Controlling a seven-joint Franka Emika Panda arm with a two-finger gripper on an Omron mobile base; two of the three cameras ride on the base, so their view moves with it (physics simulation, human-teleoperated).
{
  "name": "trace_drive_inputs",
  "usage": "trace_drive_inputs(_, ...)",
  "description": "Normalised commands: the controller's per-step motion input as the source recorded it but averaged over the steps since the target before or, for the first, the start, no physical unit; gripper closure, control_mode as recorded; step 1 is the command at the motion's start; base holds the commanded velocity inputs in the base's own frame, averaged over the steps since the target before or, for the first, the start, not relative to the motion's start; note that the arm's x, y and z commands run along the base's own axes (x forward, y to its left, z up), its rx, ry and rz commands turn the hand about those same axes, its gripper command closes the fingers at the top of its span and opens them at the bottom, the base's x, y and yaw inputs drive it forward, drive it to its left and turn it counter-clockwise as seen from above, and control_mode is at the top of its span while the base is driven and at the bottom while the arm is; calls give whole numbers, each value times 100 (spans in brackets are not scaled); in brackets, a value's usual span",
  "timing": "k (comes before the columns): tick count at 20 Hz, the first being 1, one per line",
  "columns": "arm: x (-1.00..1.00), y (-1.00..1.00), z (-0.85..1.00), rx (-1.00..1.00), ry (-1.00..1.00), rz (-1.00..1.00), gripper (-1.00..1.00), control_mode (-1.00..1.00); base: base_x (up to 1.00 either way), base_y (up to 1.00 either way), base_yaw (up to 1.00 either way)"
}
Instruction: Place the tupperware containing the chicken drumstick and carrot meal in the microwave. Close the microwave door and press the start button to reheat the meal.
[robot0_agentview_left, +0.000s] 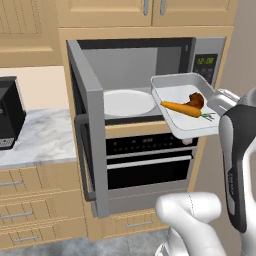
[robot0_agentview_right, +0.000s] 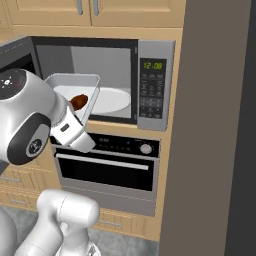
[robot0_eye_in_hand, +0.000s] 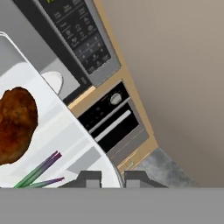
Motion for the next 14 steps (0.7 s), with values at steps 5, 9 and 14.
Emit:
trace_drive_inputs(5, 70, 2, -9, 0, 0, -1, 100, -100, 0, 0, 0)
trace_drive_inputs(9, 100, 15, -8, 0, 0, -7, 100, -100, 0, 0, 0)
trace_drive_inputs(14, 99, 21, -11, 13, 2, -7, 100, -100, 0, 0, 0)
